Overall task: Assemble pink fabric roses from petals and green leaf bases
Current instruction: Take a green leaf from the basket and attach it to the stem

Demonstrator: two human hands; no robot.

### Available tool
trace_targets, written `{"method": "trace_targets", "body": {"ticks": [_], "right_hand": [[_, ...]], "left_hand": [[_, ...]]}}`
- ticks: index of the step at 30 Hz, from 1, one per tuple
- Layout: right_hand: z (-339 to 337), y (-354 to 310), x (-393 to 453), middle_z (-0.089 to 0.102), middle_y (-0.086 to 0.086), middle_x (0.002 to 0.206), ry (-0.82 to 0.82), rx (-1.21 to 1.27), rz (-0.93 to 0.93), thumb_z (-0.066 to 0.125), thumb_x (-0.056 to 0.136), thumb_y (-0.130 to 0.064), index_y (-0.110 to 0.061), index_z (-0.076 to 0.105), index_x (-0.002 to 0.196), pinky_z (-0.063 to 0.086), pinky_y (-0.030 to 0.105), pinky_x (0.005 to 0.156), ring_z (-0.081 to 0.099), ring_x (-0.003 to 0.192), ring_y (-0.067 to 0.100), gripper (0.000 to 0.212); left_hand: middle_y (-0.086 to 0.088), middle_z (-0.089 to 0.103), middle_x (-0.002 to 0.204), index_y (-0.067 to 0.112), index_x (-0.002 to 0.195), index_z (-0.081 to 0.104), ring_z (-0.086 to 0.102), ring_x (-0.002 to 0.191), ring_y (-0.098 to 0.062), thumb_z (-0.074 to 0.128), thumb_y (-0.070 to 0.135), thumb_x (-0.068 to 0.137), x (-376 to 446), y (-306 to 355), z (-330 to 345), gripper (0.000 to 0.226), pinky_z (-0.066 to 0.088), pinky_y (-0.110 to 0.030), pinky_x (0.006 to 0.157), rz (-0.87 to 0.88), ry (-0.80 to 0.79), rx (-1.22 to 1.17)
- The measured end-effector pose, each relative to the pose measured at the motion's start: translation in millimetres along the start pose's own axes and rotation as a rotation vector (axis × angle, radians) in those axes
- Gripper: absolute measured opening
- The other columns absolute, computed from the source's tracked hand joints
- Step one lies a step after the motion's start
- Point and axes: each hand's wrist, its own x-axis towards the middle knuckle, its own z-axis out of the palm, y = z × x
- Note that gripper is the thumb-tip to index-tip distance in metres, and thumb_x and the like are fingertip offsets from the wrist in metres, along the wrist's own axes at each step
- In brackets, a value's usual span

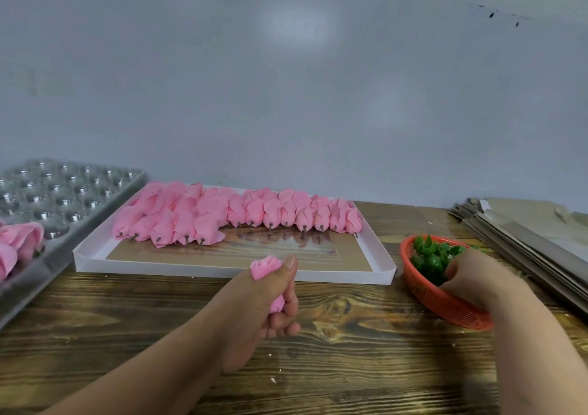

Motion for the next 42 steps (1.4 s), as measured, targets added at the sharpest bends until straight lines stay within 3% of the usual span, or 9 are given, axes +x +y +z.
{"method": "trace_targets", "body": {"ticks": [5,8,15,21,25,28,30,37,42], "right_hand": [[-1,-1,8,0.066,0.007,0.086,0.002,0.066,0.040,0.074,0.073,-0.026,-0.013,0.064,0.089,0.052,0.044,0.084,0.062,0.083,0.025,0.023],[8,-2,14,0.067,0.007,0.082,0.031,0.050,0.005,0.063,0.077,-0.013,-0.012,0.069,0.080,0.052,0.043,0.085,0.062,0.080,0.026,0.007],[3,5,17,0.061,-0.001,0.071,0.134,0.173,-0.085,0.063,0.082,-0.007,-0.019,0.064,0.057,0.044,0.029,0.068,0.055,0.070,0.014,0.028],[4,5,20,0.062,0.016,0.088,0.269,0.254,-0.045,0.044,0.089,-0.002,-0.003,0.055,0.088,0.049,0.036,0.070,0.062,0.083,0.032,0.011],[-3,-9,5,0.065,0.016,0.080,0.549,0.588,-0.264,0.048,0.090,-0.010,-0.010,0.055,0.081,0.053,0.044,0.070,0.063,0.075,0.033,0.012],[-2,-44,-18,0.068,0.009,0.082,0.416,1.039,-0.514,0.049,0.093,-0.012,-0.011,0.055,0.080,0.057,0.041,0.065,0.070,0.073,0.022,0.015],[0,-58,-24,0.069,0.007,0.081,0.386,1.116,-0.548,0.050,0.091,-0.010,-0.008,0.057,0.080,0.058,0.033,0.063,0.071,0.070,0.017,0.013],[13,-50,-11,0.065,0.020,0.071,0.350,0.855,-0.290,0.051,0.088,-0.001,0.002,0.054,0.075,0.051,0.035,0.057,0.064,0.058,0.023,0.013],[5,-28,-4,0.064,0.013,0.080,0.598,0.499,-0.121,0.053,0.084,-0.010,-0.009,0.058,0.082,0.038,0.032,0.058,0.051,0.067,0.027,0.005]], "left_hand": [[-0.003,0.050,0.055,0.013,0.060,0.055,0.038,0.040,-0.008,0.060,0.050,0.069,1,1,1,0.038,0.052,-0.026,0.057,-0.024,0.032,-0.042],[-0.003,0.050,0.053,0.011,0.062,0.054,0.037,0.039,-0.008,0.059,0.046,0.072,3,-1,2,0.037,0.052,-0.026,0.056,-0.042,0.062,-0.060],[-0.002,0.047,0.047,0.009,0.060,0.054,0.038,0.041,-0.010,0.060,0.045,0.069,4,-1,3,0.037,0.052,-0.025,0.054,-0.069,0.085,-0.086],[-0.002,0.048,0.050,0.008,0.064,0.053,0.036,0.038,-0.008,0.057,0.041,0.084,7,-2,2,0.038,0.053,-0.025,0.054,-0.037,0.139,-0.152],[-0.005,0.042,0.056,0.013,0.055,0.057,0.037,0.039,-0.008,0.060,0.045,0.072,7,0,-1,0.037,0.052,-0.027,0.054,-0.021,0.144,-0.195],[-0.004,0.047,0.054,0.010,0.063,0.054,0.037,0.039,-0.008,0.061,0.045,0.068,8,2,-1,0.036,0.052,-0.027,0.051,-0.012,0.178,-0.242],[-0.002,0.050,0.052,0.009,0.068,0.052,0.038,0.038,-0.007,0.061,0.044,0.068,9,3,-1,0.037,0.052,-0.027,0.050,-0.005,0.196,-0.262],[-0.001,0.052,0.053,0.010,0.070,0.052,0.040,0.039,-0.007,0.058,0.041,0.086,12,-1,-4,0.035,0.053,-0.028,0.056,-0.045,0.268,-0.272],[-0.001,0.053,0.053,0.010,0.069,0.052,0.040,0.038,-0.007,0.058,0.040,0.087,13,-2,-4,0.035,0.052,-0.027,0.053,-0.053,0.277,-0.280]]}}
